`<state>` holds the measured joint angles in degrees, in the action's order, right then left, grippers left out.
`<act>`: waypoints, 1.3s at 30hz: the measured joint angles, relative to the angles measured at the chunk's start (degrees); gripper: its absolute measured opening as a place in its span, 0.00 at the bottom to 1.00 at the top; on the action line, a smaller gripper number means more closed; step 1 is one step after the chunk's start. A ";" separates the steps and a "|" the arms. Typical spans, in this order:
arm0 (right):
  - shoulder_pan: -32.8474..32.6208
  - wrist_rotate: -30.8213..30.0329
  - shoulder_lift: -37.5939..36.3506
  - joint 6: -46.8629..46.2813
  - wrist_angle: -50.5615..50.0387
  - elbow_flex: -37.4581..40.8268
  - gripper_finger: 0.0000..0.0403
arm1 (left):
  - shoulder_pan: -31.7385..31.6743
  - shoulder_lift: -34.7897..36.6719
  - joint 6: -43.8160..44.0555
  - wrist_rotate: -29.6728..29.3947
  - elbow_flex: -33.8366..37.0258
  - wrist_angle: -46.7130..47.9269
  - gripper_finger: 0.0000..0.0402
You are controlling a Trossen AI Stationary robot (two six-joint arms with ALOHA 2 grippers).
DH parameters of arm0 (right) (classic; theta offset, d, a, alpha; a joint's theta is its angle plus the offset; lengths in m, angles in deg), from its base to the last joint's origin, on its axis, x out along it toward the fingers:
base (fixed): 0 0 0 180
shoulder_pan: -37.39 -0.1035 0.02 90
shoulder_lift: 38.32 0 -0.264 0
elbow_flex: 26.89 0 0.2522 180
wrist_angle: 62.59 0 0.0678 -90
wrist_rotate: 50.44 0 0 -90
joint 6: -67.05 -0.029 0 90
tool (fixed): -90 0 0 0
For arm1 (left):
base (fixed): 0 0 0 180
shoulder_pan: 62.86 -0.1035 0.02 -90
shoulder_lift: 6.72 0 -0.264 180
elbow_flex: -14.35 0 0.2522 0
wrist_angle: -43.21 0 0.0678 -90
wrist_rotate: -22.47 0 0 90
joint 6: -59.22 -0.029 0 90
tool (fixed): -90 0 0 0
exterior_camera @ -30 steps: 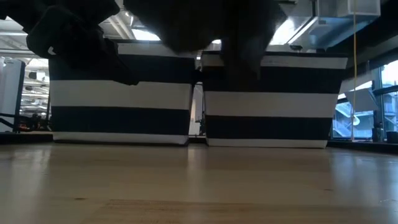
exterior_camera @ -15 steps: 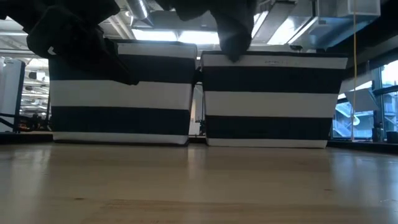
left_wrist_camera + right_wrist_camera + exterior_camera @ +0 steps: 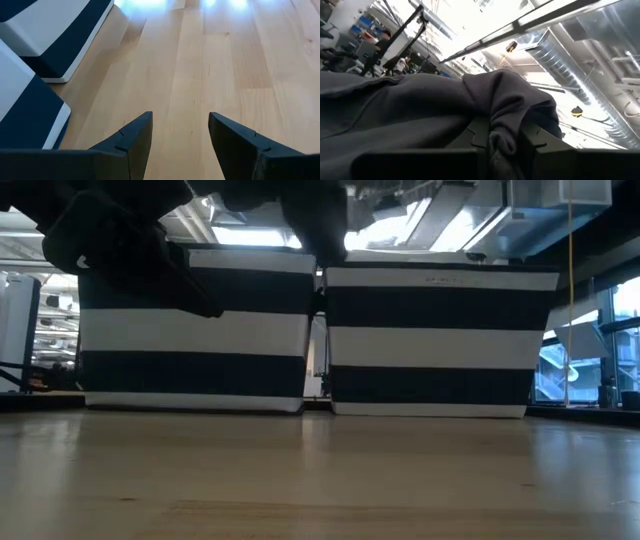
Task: Sort clothes
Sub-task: Put the dark gray shorts into the right blue laundry basket
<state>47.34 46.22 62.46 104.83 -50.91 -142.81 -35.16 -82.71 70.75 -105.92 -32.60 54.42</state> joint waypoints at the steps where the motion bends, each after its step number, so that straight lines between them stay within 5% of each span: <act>1: 0.57 0.05 1.47 -0.07 -0.52 -1.51 0.11 | 0.00 -0.01 -0.01 0.01 0.01 0.07 0.46; 12: 6.12 -0.20 14.14 -7.65 -7.84 -14.79 0.12 | 0.00 -0.01 0.01 -0.23 0.04 0.00 0.46; 26: 11.26 -11.79 19.75 -15.66 -33.83 -15.17 0.12 | 0.00 -0.01 0.33 -0.41 0.04 -0.02 0.46; 39: 11.27 -20.22 22.06 -27.00 -40.77 -15.13 0.12 | 0.00 -0.01 1.16 -1.04 0.04 -0.35 0.46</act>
<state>58.61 26.00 84.52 77.83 -91.69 -157.94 -35.15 -82.72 71.91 -106.97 -32.56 54.07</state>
